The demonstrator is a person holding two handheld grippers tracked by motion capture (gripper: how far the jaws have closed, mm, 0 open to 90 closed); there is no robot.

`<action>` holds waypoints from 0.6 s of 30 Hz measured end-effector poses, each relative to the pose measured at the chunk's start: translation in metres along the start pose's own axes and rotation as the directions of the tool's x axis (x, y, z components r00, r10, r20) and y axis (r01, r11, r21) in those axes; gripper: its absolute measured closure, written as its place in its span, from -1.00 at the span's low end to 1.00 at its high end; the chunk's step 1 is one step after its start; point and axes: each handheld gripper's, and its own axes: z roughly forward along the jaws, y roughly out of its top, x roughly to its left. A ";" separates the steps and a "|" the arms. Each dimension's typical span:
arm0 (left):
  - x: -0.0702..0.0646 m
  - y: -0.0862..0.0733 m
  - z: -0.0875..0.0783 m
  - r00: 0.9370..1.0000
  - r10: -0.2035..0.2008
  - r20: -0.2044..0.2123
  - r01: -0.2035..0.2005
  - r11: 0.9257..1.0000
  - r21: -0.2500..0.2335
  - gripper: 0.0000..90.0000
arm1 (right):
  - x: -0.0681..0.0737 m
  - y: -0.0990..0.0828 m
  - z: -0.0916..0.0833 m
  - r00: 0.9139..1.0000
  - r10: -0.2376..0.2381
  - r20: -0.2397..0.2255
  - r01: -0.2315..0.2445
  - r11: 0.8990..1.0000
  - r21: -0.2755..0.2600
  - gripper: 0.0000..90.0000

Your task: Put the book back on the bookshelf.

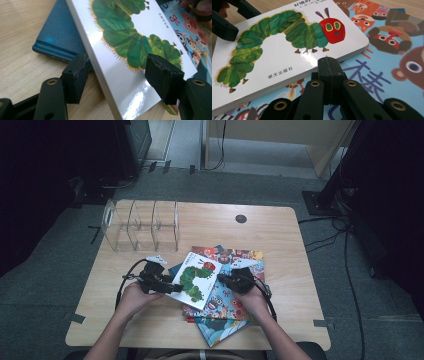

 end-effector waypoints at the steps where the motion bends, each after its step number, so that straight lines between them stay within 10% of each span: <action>1: 0.001 -0.001 0.000 1.000 -0.008 -0.001 0.008 1.000 -0.004 -0.25 | 0.002 0.001 0.002 1.000 -0.003 -0.003 0.003 1.000 0.001 1.00; 18: 0.015 -0.006 0.000 0.990 -0.117 0.076 0.115 0.993 0.031 -0.31 | 0.012 0.006 0.012 1.000 -0.010 -0.026 0.010 1.000 0.004 1.00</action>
